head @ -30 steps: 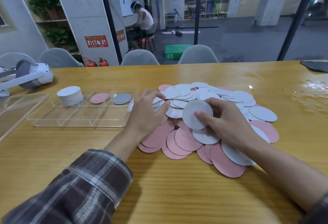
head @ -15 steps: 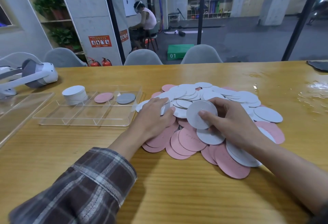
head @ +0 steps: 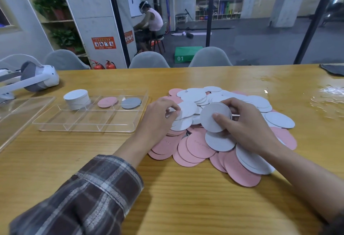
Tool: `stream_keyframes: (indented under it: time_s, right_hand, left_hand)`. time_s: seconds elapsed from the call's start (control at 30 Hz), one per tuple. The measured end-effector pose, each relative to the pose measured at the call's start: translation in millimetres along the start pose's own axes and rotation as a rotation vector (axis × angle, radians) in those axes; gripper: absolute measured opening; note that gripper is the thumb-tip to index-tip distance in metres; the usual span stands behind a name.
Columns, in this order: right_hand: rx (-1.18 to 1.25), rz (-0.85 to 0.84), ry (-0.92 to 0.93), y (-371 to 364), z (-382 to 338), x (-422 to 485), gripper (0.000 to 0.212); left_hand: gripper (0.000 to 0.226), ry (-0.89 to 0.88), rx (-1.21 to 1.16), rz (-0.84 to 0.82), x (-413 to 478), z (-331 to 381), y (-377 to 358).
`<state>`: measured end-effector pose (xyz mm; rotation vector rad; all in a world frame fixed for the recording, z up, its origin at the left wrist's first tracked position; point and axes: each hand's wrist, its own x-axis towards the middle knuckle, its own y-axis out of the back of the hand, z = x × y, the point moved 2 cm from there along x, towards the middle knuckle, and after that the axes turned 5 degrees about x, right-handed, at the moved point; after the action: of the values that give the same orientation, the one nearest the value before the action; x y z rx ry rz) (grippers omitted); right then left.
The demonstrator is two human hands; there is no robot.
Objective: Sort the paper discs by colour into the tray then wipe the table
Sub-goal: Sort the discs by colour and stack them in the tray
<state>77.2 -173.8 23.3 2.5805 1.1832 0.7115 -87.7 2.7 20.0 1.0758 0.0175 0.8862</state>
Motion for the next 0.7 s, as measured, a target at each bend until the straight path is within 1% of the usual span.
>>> stream_keyframes:
  time_s: [0.13, 0.27, 0.37, 0.43, 0.57, 0.7]
  right_hand:
    - [0.033, -0.03, -0.035, -0.6, -4.9, -4.1, 0.012]
    - [0.054, -0.013, -0.048, 0.2, -6.9, -5.1, 0.013]
    - [0.092, -0.009, -0.071, 1.4, -7.1, -5.4, 0.011]
    - [0.1, -0.012, -0.079, 1.4, -7.2, -6.1, 0.011]
    - [0.075, 0.006, -0.09, 2.2, -6.3, -5.2, 0.009]
    - [0.031, -0.025, -0.078, 2.0, -5.8, -5.0, 0.01]
  left_hand:
    - [0.004, 0.027, -0.05, -0.049, -0.7, 0.8, 1.3]
    - [0.02, -0.009, -0.088, 0.007, -0.2, 0.7, 5.1]
    - [0.027, 0.007, -0.207, 0.028, 1.2, 1.8, 7.5]
    - [0.026, 0.045, -0.299, -0.012, 1.9, 2.8, 8.9]
    - [0.013, 0.079, -0.468, -0.1, 2.5, 6.4, 12.1]
    - [0.011, 0.106, -0.601, -0.186, -0.3, 11.4, 12.5]
